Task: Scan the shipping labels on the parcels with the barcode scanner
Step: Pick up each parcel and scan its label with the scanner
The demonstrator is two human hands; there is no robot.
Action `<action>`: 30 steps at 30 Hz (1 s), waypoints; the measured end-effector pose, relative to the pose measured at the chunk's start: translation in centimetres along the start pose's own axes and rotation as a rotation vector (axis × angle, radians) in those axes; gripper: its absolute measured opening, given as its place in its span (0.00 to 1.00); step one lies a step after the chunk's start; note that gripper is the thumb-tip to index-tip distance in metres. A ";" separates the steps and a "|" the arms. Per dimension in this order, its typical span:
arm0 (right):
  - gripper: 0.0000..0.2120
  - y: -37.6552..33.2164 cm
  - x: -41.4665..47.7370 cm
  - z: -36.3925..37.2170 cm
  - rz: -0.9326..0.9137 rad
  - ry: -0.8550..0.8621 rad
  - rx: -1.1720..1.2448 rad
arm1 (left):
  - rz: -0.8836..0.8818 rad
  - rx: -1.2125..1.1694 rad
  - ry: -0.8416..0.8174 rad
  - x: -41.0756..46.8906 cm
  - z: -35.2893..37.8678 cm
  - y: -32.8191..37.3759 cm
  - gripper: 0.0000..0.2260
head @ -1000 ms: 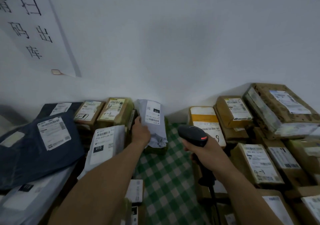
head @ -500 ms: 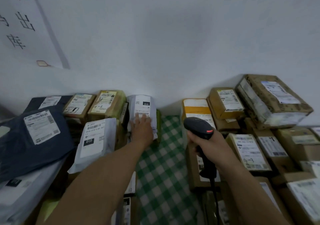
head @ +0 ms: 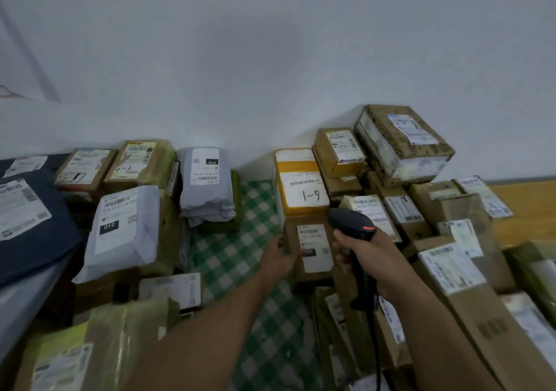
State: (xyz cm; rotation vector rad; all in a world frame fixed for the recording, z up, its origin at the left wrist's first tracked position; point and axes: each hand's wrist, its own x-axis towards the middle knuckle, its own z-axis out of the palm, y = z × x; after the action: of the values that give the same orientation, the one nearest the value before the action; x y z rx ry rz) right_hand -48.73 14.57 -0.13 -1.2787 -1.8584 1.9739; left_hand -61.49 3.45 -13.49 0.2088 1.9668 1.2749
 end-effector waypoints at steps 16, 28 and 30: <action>0.11 2.6 1.2 -0.9 0.023 0.009 0.012 | -0.170 -0.555 -0.036 -0.1 0.3 -5.8 0.35; 0.12 2.1 0.8 -1.2 0.023 -0.004 0.009 | -0.207 0.003 0.162 0.6 1.9 -5.1 0.63; 0.12 2.1 0.8 -1.2 0.016 -0.008 -0.005 | -0.202 -0.153 0.180 0.5 1.6 -4.9 0.66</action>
State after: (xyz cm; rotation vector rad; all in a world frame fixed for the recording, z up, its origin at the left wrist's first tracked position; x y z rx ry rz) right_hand -47.57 15.53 -2.20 -1.2925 -1.8632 1.9869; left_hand -59.48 2.45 -18.17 -0.1812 1.9704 1.3408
